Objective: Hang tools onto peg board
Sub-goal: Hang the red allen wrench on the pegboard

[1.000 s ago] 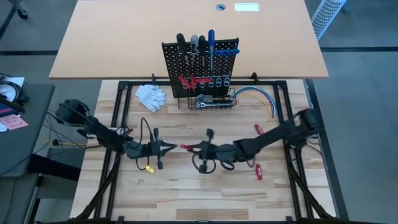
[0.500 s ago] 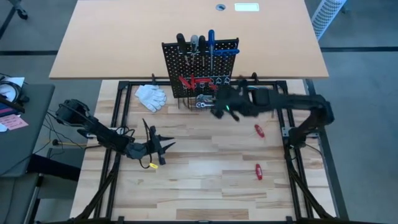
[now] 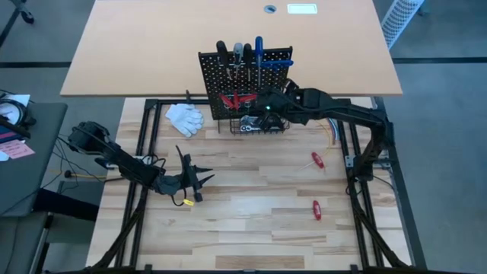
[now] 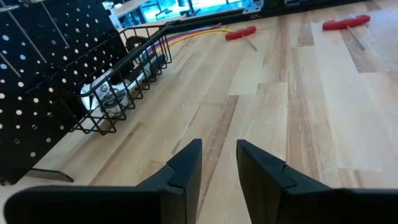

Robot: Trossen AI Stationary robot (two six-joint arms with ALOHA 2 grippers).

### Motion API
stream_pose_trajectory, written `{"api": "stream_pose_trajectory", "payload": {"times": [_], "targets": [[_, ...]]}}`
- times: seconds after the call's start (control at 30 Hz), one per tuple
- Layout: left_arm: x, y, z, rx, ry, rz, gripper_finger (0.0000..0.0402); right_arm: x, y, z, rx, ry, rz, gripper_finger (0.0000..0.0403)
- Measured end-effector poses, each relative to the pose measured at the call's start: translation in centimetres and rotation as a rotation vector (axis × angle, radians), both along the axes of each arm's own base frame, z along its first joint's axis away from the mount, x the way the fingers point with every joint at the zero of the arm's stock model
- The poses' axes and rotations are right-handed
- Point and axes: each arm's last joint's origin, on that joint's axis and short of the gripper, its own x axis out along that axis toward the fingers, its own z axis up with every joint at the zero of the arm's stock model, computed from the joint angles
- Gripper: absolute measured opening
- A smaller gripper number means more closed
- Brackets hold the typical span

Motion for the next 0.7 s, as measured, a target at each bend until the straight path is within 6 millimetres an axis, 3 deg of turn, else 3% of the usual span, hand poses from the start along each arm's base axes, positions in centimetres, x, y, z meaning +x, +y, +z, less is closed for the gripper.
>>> {"api": "stream_pose_trajectory", "payload": {"times": [0.47,0.7], "targets": [[0.0,0.0,0.1,-0.009,-0.007,-0.009,0.0095,-0.3,-3.1,-0.8,0.158,0.008,0.062,0.0034],[0.1,-0.1,0.1,-0.013,-0.008,-0.019,0.0095,0.0,-5.3,-2.4,0.216,0.066,0.057,0.0040]]}}
